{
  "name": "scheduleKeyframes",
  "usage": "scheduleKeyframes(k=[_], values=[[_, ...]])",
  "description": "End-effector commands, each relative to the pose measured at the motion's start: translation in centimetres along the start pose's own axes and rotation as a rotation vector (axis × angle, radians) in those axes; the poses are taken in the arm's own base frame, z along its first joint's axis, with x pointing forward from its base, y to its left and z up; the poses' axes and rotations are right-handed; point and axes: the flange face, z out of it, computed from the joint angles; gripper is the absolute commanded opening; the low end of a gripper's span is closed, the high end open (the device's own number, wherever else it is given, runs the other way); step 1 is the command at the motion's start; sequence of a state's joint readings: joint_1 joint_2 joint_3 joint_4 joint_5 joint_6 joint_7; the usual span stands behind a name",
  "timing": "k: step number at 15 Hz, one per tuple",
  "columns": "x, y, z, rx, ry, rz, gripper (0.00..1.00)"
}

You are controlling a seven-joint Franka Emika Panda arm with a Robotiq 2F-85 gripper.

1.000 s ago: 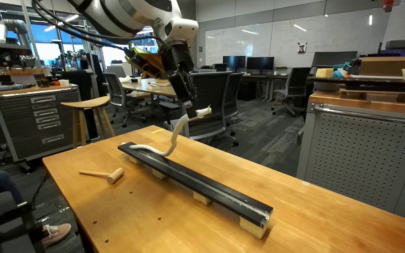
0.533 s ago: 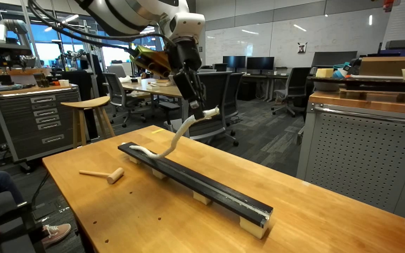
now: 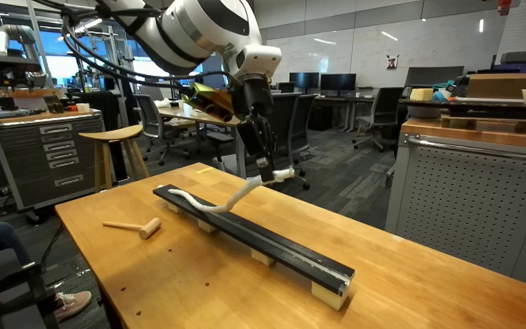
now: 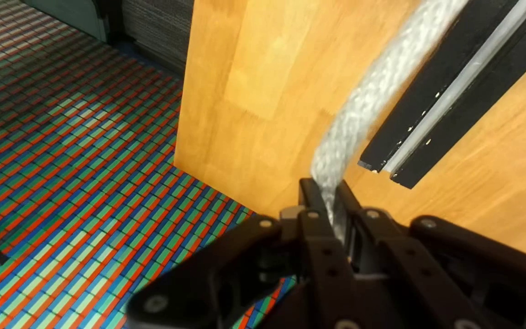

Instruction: Straighten the top on the platform

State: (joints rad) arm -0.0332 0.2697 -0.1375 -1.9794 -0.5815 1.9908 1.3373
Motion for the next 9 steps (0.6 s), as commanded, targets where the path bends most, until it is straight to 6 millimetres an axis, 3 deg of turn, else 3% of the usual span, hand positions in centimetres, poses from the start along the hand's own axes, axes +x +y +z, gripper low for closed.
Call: scheduleKeyframes(k=[1,9], values=[[1.7,-2.1,1.8,-0.008,-0.027,0.010,0.03],[4.6,-4.3,5.9,0.013,-0.154,0.131,0.03]])
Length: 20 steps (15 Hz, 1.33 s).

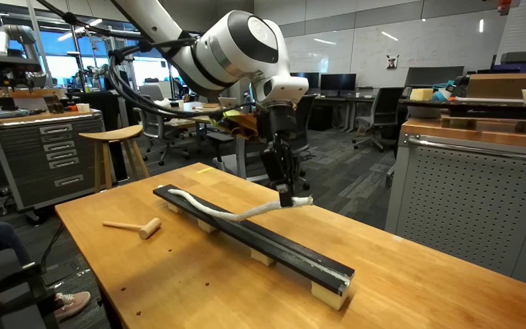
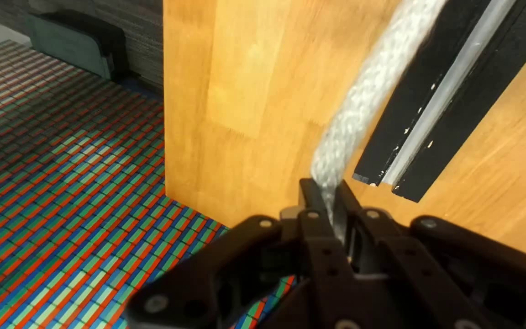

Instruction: Straighten the top on the platform

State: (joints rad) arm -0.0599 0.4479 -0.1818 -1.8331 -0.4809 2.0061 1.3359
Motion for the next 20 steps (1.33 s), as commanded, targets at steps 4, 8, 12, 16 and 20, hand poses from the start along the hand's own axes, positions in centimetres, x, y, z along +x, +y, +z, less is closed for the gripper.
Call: scheduleKeyframes(k=[4,8,12,16,20], values=[[2.6,-1.8,2.7,0.085,-0.178,0.135,0.03],[2.7,-2.0,4.7,0.091,-0.205,0.181,0.03],[2.7,-2.1,6.6,0.096,-0.195,0.197,0.03],[2.9,-2.7,8.2,0.129,-0.169,0.218,0.03],[3.5,-3.5,10.1,0.151,-0.157,0.248,0.03]])
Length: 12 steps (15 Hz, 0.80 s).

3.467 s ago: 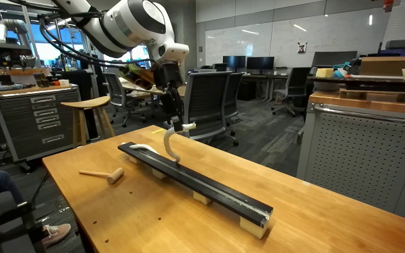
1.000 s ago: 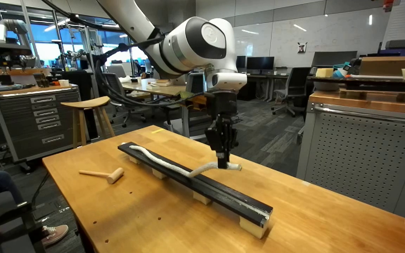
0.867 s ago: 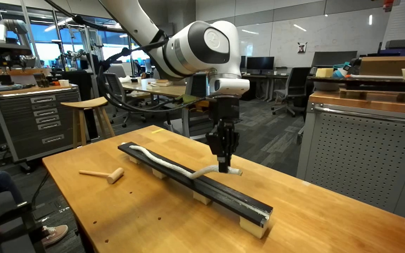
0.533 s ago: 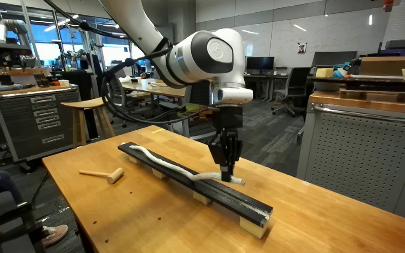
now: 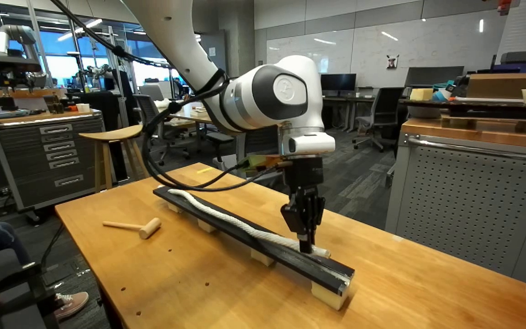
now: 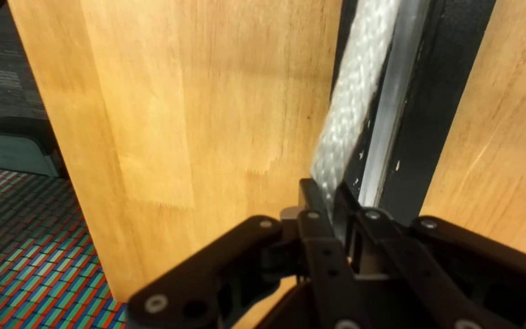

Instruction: Straighten the top on the platform

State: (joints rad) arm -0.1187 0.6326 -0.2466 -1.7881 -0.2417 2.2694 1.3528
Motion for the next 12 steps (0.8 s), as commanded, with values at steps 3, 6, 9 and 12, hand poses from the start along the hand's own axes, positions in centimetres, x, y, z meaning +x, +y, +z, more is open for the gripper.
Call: scheduleKeyframes(k=[3,6,9,12], values=[[1.3,-0.8,2.5,0.023,0.015,0.074,0.03],[1.9,-0.8,3.8,0.020,0.014,0.105,0.03],[2.1,-1.1,4.3,0.035,-0.001,0.123,0.03],[2.4,-1.4,4.1,0.054,-0.014,0.139,0.03]])
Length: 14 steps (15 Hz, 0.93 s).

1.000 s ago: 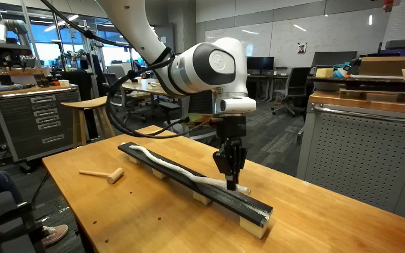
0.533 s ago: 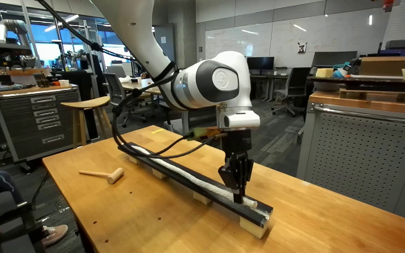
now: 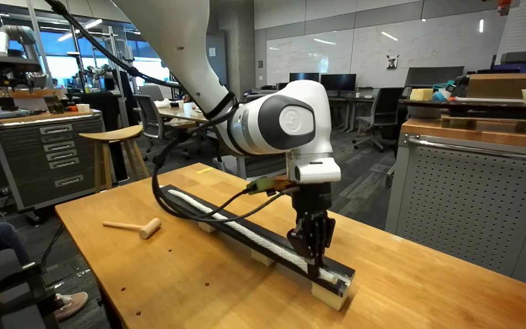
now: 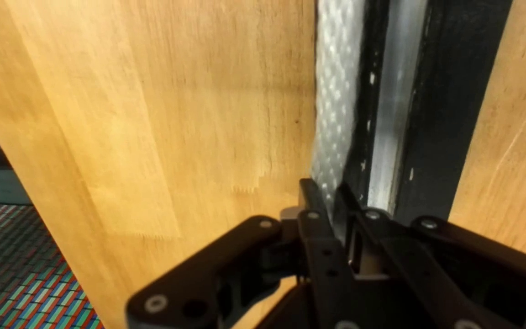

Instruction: Straighten the top on the platform

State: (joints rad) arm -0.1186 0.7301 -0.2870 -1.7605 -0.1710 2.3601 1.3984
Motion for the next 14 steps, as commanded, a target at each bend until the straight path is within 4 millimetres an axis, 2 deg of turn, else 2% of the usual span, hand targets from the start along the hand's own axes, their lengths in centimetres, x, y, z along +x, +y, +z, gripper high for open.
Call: scheduleKeyframes(k=[1,6,14], values=[[1.5,-0.9,-0.5,0.035,0.002,0.041,0.03],[2.2,-1.3,-0.9,0.054,0.000,0.066,0.03],[2.1,-2.3,0.4,0.087,0.012,0.053,0.03]])
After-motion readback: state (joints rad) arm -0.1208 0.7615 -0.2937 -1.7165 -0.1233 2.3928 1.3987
